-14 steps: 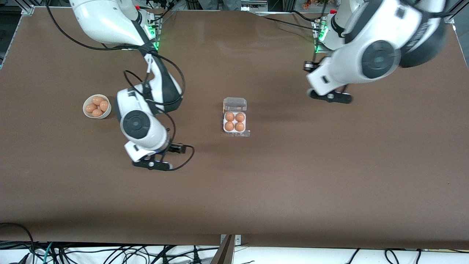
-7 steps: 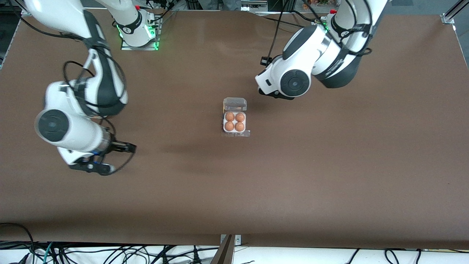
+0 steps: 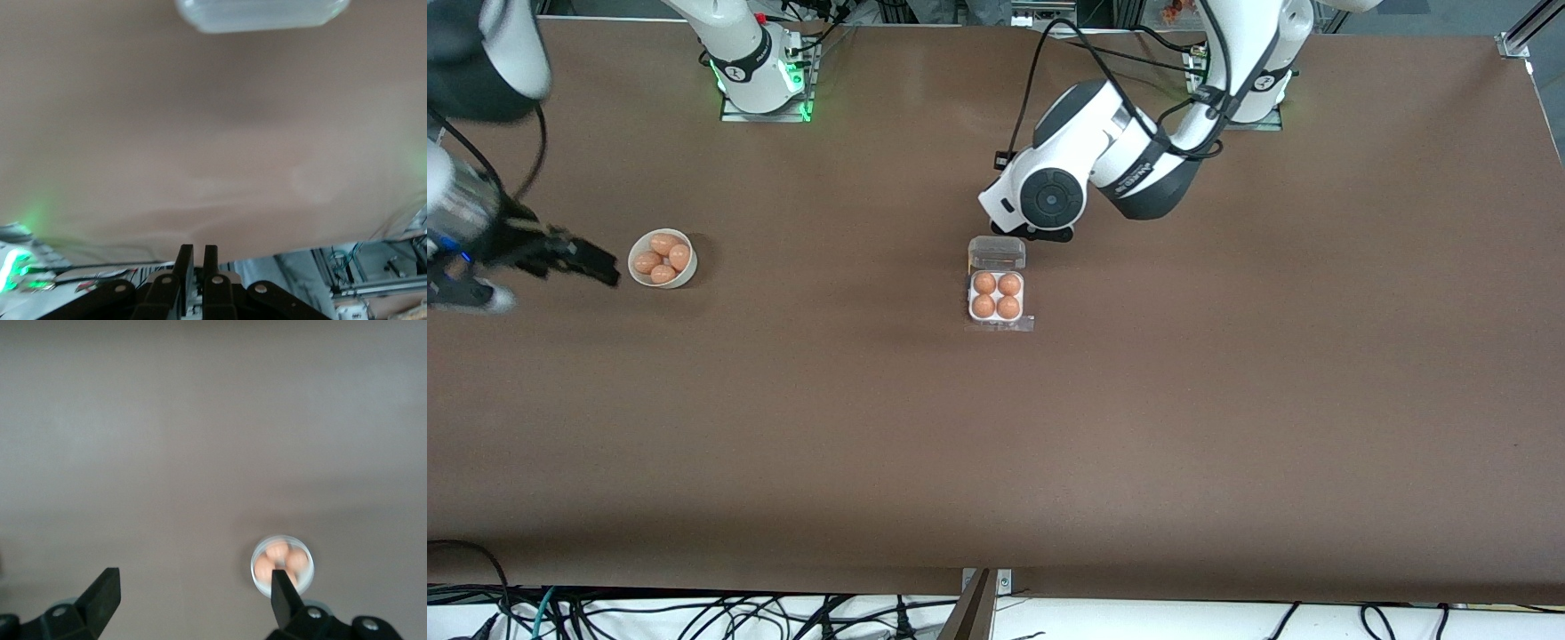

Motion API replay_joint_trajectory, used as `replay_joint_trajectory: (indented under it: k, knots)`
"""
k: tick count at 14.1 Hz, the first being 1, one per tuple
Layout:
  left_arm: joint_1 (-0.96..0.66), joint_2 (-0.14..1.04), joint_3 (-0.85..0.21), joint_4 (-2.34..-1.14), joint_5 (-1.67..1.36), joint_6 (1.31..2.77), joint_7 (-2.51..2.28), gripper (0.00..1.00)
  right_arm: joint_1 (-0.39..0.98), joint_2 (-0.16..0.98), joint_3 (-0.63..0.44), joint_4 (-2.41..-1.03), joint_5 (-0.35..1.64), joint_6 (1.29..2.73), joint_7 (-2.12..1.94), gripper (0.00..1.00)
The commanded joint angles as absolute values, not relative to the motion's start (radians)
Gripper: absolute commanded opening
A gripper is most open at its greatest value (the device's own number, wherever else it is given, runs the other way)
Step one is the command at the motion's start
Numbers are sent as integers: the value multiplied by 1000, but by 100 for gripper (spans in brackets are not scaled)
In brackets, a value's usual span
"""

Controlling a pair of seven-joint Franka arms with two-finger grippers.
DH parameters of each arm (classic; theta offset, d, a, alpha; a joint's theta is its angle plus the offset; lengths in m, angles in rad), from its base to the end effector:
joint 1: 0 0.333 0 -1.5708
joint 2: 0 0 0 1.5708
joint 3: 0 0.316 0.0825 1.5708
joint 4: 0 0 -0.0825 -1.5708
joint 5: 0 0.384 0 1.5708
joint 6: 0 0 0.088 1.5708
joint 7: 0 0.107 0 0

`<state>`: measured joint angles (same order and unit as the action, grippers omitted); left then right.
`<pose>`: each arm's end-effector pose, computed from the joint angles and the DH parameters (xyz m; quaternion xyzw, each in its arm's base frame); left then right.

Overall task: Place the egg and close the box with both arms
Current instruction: 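Withdraw the right gripper while the left gripper reaches the carton lid, then fold the clear lid over the eggs and press it shut with the left gripper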

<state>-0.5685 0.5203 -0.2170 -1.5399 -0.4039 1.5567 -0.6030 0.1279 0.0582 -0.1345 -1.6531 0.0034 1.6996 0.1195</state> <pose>0.4332 -0.4674 0.3410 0.9380 -0.0392 -0.3422 0.0393 0.5791 -0.0016 0.5638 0.9980 -0.0631 -0.0055 0.0025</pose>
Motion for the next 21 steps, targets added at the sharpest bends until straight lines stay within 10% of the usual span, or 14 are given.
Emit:
replay_joint_trajectory:
  k: [1,21]
  knots:
    - [-613,586,-207,-1502,-425,1630,-663,12,54,-35,-63,-1703,-1,1660,117,100]
    - [-618,710,-115,-1378,-411,1861,-704,6,-52,6,48,-1654,-18,1654,34,100]
